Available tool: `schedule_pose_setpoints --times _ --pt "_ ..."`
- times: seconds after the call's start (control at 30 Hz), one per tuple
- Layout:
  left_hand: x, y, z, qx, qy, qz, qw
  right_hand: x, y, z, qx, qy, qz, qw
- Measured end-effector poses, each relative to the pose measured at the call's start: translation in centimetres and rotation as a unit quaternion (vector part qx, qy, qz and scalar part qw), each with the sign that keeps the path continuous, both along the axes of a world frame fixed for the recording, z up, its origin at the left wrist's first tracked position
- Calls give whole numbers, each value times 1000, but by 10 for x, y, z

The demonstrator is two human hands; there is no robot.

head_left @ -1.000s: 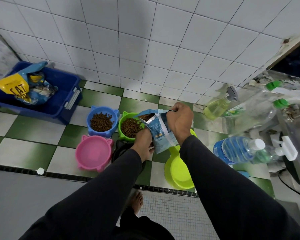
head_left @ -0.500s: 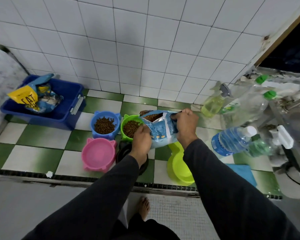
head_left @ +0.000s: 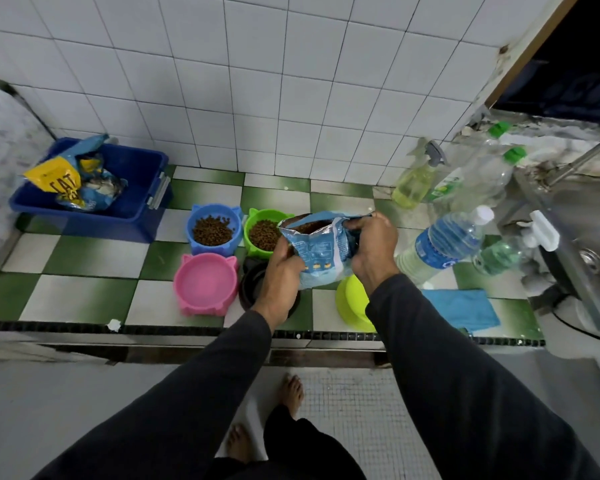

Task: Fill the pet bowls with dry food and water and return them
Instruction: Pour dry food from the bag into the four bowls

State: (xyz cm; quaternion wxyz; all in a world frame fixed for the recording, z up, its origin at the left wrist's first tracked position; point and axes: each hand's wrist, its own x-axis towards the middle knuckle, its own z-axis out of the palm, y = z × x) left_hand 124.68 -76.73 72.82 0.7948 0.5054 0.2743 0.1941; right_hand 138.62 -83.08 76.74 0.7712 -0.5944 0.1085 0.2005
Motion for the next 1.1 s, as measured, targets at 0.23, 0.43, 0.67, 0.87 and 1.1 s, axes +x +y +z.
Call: schedule_pose_setpoints --times 0.23,0.43,0.67,0.87,1.1 --pt "-16 -24 -13 44 38 -7 998 -23 -24 2 -15 -9 -12 1000" --pt "-27 -34 -19 35 51 -2 998 -36 -35 3 -36 -11 -10 999" --pt "-34 -44 -26 -56 79 38 995 -49 -34 5 -103 -30 -18 994" --pt "-36 -52 -31 -187 74 65 977 -57 -28 8 -223 -129 -2 966" --pt "-33 -63 -41 -248 108 80 960 -65 -20 8 -369 -282 79 882"
